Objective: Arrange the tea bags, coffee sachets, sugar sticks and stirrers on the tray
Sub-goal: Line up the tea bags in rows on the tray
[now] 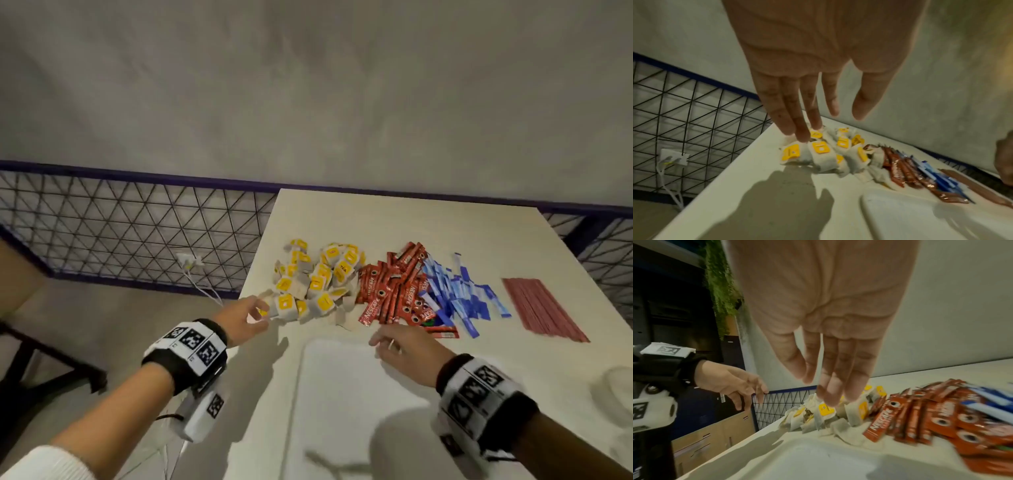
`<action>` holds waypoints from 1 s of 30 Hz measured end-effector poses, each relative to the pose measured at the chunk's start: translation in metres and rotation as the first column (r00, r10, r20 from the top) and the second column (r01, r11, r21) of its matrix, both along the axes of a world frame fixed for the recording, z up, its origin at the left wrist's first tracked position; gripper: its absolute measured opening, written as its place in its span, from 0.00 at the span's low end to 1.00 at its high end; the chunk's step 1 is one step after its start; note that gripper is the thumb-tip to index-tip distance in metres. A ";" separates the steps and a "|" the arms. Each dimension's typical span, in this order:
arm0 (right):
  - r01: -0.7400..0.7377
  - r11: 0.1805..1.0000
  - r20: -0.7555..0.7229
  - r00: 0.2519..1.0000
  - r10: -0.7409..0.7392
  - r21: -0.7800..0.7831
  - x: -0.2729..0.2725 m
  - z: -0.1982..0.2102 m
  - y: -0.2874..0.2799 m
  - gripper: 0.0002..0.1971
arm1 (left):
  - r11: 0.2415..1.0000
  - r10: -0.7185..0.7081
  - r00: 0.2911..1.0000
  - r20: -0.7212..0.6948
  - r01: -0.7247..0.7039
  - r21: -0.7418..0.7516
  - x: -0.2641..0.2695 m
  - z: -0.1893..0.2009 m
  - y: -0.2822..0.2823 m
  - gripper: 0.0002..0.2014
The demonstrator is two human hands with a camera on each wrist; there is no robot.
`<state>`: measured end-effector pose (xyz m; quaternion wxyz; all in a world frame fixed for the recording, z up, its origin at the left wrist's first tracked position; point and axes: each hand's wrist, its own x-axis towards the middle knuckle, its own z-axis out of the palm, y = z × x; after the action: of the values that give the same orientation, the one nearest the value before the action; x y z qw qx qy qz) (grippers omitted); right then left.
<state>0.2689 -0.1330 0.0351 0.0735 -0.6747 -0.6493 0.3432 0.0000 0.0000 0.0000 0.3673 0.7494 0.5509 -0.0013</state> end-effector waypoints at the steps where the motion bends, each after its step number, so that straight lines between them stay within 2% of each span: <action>1: 0.027 1.000 -0.009 1.000 -0.027 0.014 -0.008 -0.007 0.017 0.11 | 1.000 0.009 1.000 -0.010 -0.009 0.014 -0.003 -0.003 0.009 0.16; 3: 0.092 0.994 -0.030 0.995 -0.091 0.053 -0.025 -0.013 0.048 0.13 | 0.998 0.048 0.997 -0.060 -0.046 0.034 -0.006 -0.012 0.031 0.22; 6: 0.169 0.986 -0.018 0.986 -0.169 0.014 -0.043 -0.029 0.089 0.18 | 0.999 0.040 0.993 -0.111 -0.039 0.013 -0.001 -0.020 0.053 0.29; 12: 0.328 0.930 0.173 0.938 -0.301 -0.164 -0.061 -0.044 0.132 0.31 | 1.000 -0.001 0.990 -0.140 0.004 0.018 0.016 -0.039 0.065 0.39; 15: 0.333 0.917 0.261 0.926 -0.273 -0.221 -0.065 -0.053 0.141 0.29 | 1.000 -0.012 0.992 -0.122 0.014 0.014 0.026 -0.045 0.062 0.43; 18: 0.287 0.941 0.356 0.910 -0.211 -0.176 -0.069 -0.058 0.143 0.22 | 0.998 -0.047 0.985 -0.168 0.051 0.021 0.039 -0.049 0.060 0.34; 22: 0.281 0.949 0.300 0.926 -0.231 -0.139 -0.072 -0.051 0.139 0.24 | 0.997 -0.077 0.981 -0.177 0.081 0.015 0.048 -0.055 0.057 0.19; 25: 0.265 0.957 0.224 0.946 -0.234 -0.117 -0.073 -0.049 0.135 0.18 | 0.993 -0.095 0.980 -0.172 0.106 0.052 0.045 -0.058 0.050 0.17; 30: 0.270 0.961 0.105 0.959 -0.263 -0.057 -0.074 -0.050 0.124 0.05 | 0.994 -0.104 0.994 -0.020 0.104 -0.020 0.028 -0.057 0.052 0.16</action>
<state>0.1950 -0.0090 -0.0153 0.0640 -0.7739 -0.5428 0.3199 0.0278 0.0523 -0.0570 0.3681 0.7735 0.5149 -0.0335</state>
